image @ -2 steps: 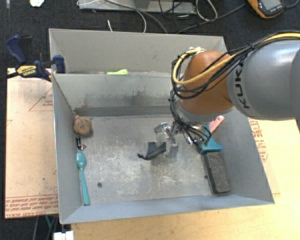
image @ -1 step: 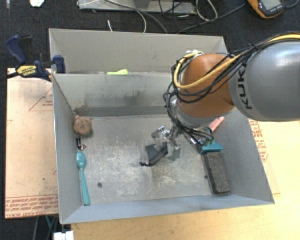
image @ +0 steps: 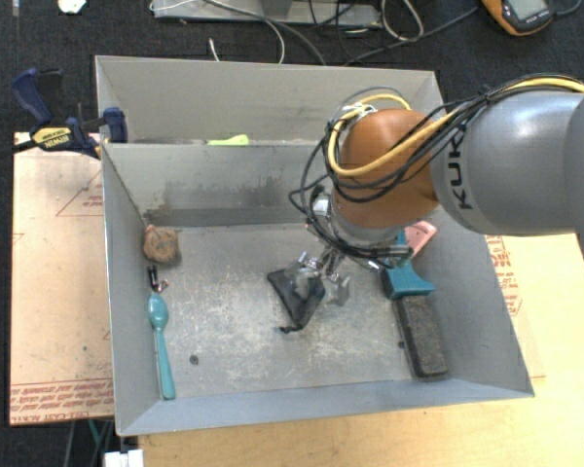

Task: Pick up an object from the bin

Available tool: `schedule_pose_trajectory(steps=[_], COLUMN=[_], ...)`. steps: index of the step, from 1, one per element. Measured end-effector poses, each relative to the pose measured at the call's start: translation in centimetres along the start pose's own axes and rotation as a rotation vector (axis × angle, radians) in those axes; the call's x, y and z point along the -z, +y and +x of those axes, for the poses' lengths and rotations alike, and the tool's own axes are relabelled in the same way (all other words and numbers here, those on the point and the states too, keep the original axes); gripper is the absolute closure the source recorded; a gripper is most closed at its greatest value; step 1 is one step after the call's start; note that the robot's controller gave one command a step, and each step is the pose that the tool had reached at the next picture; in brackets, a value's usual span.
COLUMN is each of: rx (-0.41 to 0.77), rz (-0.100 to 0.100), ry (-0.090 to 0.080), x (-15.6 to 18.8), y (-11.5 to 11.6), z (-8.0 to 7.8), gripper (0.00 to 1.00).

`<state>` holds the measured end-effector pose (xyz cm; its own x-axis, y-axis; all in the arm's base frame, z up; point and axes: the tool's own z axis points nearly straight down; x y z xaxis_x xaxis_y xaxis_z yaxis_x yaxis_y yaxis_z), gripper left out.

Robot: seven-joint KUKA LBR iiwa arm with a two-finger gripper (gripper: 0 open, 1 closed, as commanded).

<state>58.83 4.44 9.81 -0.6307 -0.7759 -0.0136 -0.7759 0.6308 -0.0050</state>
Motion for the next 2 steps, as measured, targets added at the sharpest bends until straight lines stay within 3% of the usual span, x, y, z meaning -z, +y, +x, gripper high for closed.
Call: schedule_pose_trajectory(steps=[1,2], rx=[0.076,0.002], rz=[-0.007,-0.004], ry=[0.002,-0.002], x=[5.6,12.4], y=[0.4,0.0], z=[0.2,0.0], gripper=[1.00,1.00])
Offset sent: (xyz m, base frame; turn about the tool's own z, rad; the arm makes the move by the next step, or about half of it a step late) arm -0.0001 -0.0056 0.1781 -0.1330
